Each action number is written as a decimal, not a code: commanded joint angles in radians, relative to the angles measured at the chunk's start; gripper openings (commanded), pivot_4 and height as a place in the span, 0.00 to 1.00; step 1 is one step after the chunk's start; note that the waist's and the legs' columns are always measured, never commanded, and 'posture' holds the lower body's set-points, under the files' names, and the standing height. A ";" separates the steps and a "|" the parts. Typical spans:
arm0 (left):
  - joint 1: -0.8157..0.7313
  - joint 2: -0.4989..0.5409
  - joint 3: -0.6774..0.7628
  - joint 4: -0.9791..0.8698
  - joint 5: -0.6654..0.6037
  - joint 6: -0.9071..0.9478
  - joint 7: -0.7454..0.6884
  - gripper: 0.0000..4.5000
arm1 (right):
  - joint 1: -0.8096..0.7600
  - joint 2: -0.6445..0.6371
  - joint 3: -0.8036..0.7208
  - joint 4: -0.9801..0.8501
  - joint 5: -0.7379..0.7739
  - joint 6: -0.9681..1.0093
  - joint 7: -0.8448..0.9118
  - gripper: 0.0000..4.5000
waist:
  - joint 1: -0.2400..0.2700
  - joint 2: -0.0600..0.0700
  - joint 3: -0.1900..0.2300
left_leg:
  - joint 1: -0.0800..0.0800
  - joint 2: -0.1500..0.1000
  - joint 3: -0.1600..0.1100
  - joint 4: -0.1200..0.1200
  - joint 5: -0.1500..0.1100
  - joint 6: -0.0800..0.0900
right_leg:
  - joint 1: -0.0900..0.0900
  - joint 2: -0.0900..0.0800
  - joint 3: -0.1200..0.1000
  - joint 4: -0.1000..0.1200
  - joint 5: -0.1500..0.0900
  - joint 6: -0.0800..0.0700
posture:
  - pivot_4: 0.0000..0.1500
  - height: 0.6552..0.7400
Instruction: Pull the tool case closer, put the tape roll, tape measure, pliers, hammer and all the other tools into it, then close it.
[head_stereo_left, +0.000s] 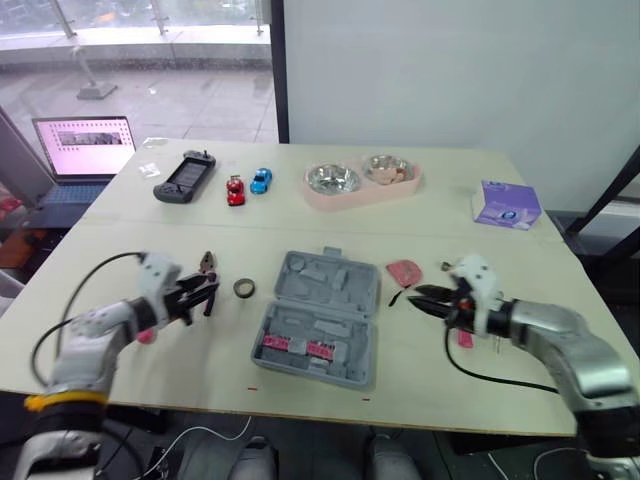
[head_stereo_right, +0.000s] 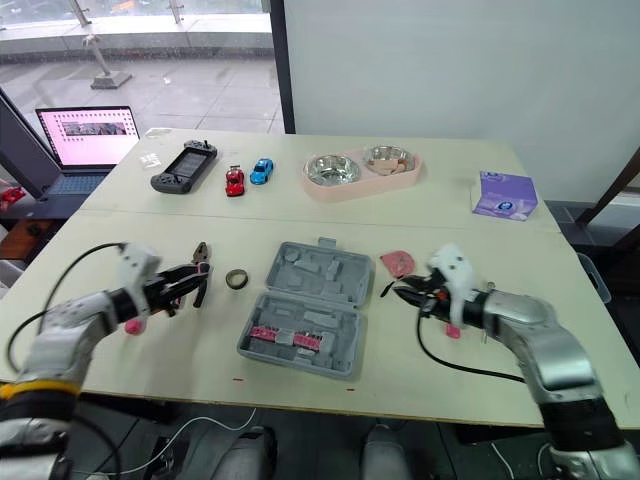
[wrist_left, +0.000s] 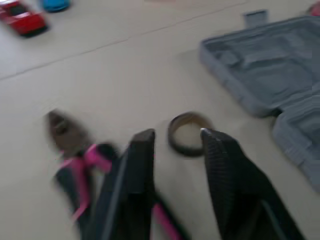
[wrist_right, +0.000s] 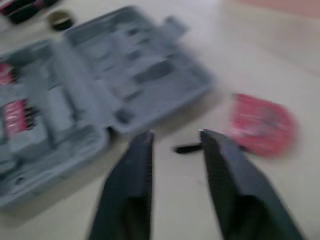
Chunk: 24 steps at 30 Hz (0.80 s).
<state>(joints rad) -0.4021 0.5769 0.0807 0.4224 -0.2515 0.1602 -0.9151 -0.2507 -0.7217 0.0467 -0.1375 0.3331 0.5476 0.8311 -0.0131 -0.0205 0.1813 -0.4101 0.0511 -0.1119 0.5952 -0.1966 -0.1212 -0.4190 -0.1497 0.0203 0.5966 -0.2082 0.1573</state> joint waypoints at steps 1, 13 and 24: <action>-0.071 -0.006 -0.064 0.103 0.059 -0.066 -0.049 0.01 | -0.048 -0.006 0.043 0.049 -0.076 -0.044 -0.002 0.00 | -0.001 0.000 0.000 | 0.000 0.000 0.000 0.000 0.000 0.000 | 0.000 0.000 0.000 0.000 0.000 0.000 | 1.00 1.00; -0.267 -0.092 -0.260 0.410 0.255 -0.217 -0.100 0.01 | -0.146 0.003 0.265 0.178 -0.330 -0.058 0.005 0.00 | 0.001 0.000 0.000 | 0.000 0.000 0.000 0.000 0.000 0.000 | 0.000 0.000 0.000 0.001 -0.001 0.003 | 1.00 1.00; -0.312 -0.176 -0.307 0.497 0.338 -0.278 -0.098 0.01 | -0.213 0.093 0.358 0.208 -0.416 -0.012 0.031 0.00 | 0.003 0.000 0.000 | 0.004 0.000 0.000 0.001 0.000 0.000 | 0.007 0.000 -0.001 0.000 -0.003 0.007 | 1.00 1.00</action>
<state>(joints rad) -0.7168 0.4214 -0.1944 0.9023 0.0642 -0.1165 -1.0060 -0.4572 -0.6432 0.3816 0.0747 -0.0739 0.5270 0.8423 -0.0104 -0.0200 0.1810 -0.4060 0.0506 -0.1125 0.5960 -0.1965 -0.1213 -0.4117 -0.1500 0.0197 0.5970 -0.2114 0.1647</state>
